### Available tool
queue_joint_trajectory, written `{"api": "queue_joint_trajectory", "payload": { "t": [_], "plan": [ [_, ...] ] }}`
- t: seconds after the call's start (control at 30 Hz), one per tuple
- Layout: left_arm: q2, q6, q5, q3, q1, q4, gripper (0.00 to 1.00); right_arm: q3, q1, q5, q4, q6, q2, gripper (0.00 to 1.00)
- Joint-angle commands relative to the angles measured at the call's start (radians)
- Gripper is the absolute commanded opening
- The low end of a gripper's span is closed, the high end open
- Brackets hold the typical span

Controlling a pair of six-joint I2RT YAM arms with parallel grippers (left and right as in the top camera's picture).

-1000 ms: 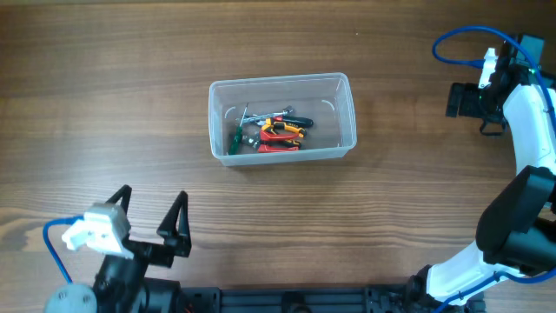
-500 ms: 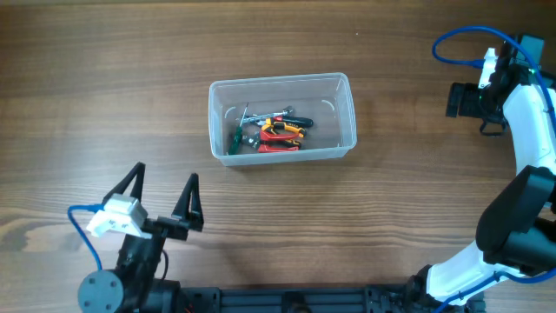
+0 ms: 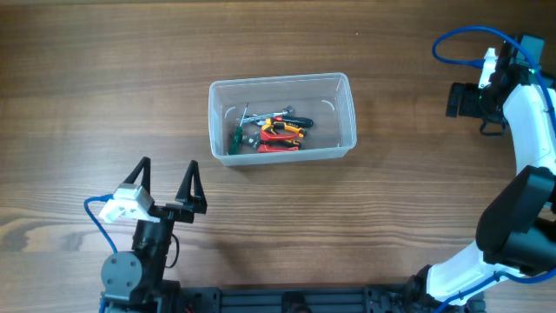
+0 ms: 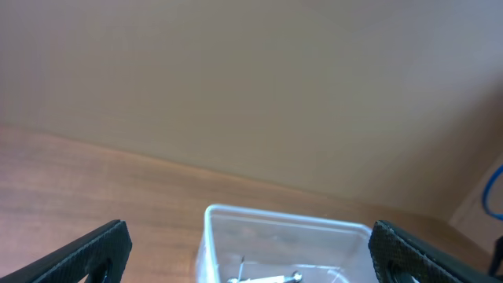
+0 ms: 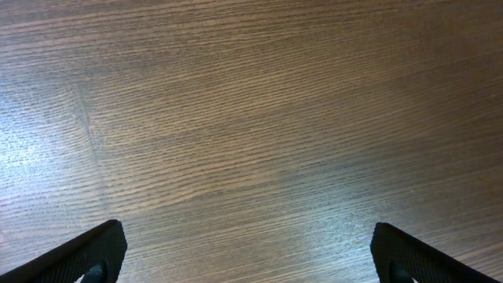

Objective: Pack container

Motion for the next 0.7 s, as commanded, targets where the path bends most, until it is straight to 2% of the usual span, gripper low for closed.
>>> {"api": "queue_joint_trajectory", "payload": {
  "t": [0.0, 0.3, 0.5, 0.67],
  "plan": [
    [-0.011, 0.022, -0.029, -0.042, 0.007, 0.007, 1.00, -0.001, 0.000, 0.018, 0.002, 0.004, 0.001, 1.00],
    [-0.011, 0.068, -0.037, -0.085, 0.007, 0.007, 1.00, -0.001, 0.000, 0.018, 0.002, 0.004, 0.001, 1.00],
    [-0.011, 0.074, -0.045, -0.140, 0.007, 0.088, 1.00, -0.001, 0.000, 0.018, 0.002, 0.004, 0.001, 1.00],
    [-0.011, 0.074, -0.052, -0.140, 0.007, 0.089, 1.00, -0.001, 0.000, 0.018, 0.002, 0.004, 0.001, 1.00]
  ]
}}
